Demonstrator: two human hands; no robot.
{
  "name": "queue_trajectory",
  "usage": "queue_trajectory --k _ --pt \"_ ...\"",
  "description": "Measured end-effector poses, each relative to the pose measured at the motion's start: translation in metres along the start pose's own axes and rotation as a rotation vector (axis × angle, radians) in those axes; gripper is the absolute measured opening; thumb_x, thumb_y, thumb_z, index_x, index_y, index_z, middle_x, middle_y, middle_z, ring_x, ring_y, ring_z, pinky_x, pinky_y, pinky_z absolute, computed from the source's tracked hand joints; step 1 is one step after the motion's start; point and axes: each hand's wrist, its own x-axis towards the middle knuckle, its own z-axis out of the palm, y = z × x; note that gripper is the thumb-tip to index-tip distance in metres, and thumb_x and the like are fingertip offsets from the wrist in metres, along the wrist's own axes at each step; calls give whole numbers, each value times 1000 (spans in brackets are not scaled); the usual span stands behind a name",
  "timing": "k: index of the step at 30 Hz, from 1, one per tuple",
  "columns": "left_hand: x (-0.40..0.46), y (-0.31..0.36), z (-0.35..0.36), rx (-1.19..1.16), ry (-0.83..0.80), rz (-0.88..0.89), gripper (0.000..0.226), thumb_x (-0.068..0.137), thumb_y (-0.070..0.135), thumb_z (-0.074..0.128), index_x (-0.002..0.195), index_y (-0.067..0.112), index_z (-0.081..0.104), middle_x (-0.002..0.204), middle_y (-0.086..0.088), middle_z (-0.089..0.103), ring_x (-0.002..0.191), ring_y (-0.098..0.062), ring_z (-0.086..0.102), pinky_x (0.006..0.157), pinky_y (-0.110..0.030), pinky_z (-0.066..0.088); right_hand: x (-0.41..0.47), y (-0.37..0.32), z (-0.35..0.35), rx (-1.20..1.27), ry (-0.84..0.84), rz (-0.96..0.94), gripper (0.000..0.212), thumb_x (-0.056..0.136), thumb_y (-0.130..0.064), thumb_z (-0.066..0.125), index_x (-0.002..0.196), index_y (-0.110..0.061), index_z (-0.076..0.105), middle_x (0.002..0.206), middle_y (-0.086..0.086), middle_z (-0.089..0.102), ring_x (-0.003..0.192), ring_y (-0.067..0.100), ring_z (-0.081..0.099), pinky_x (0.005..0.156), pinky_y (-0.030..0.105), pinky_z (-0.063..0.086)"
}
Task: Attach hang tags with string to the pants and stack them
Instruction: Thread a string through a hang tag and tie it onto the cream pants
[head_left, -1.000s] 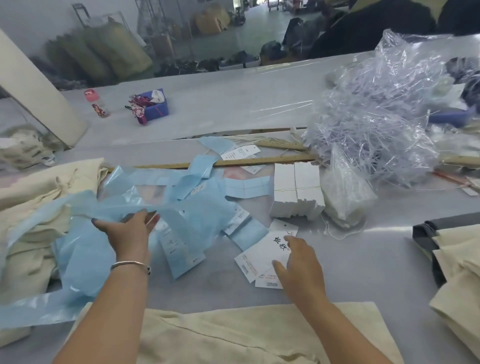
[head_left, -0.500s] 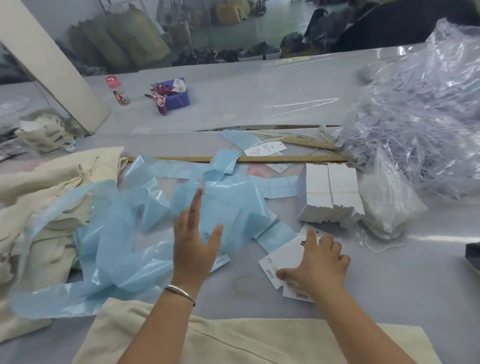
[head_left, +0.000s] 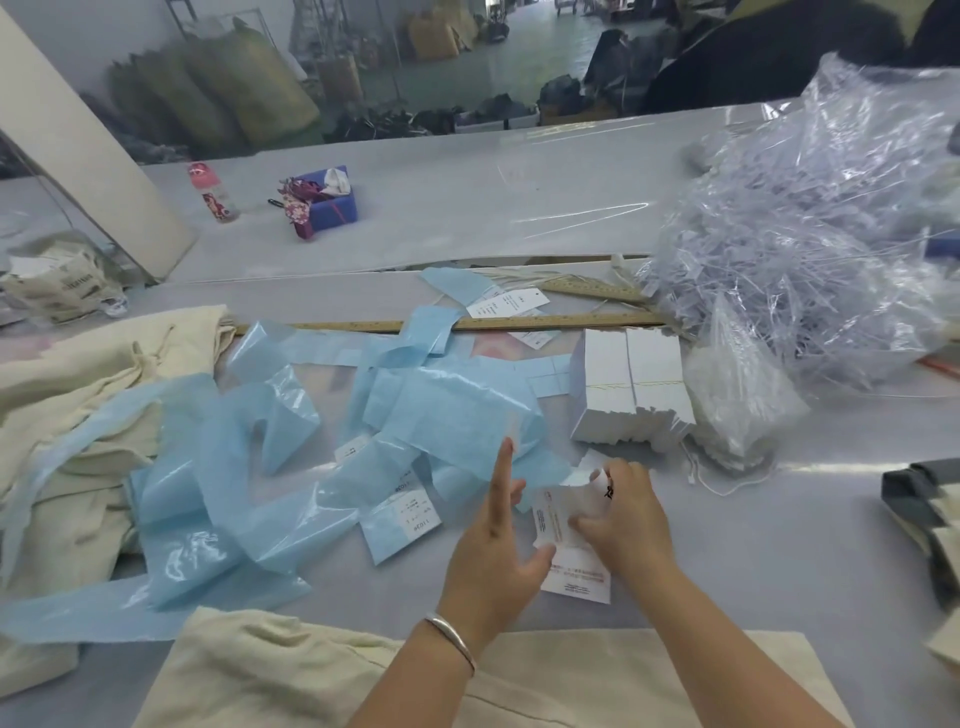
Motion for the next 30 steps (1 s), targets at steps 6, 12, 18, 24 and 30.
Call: queue_trajectory --k 6,12,18,24,30 --pt "0 28 -18 -11 21 93 110 85 29 72 143 56 -17 131 10 55 118 2 50 91 -15 47 -26 -12 -35 358 -124 -114 33 66 7 64 82 -20 56 75 5 59 65 17 48 53 20 35" --pt "-19 59 -41 -162 -33 145 98 84 14 71 151 44 5 77 15 62 78 -8 60 78 -16 46 -68 -35 -75 470 -231 -233 47 64 -1 76 100 -28 61 89 -4 68 78 12 62 69 25 50" --pt "-62 76 -61 -411 172 -40 100 83 3 72 154 35 8 64 1 61 61 -6 58 70 -17 51 -118 -43 -68 731 -53 -88 90 75 -13 80 140 -51 31 98 -1 66 89 16 65 76 27 52" --pt "-104 85 -80 -536 214 -171 96 83 4 73 154 32 13 67 -4 68 61 -7 62 66 -16 51 -180 -65 -47 874 35 -140 65 83 5 67 132 -34 52 91 4 75 86 24 71 74 28 58" --pt "-135 79 -102 -589 159 -251 90 84 14 74 151 33 17 74 1 73 71 -8 66 76 -23 53 -216 -84 -40 808 205 -204 50 85 6 63 99 -40 74 90 -2 74 82 15 68 73 23 55"
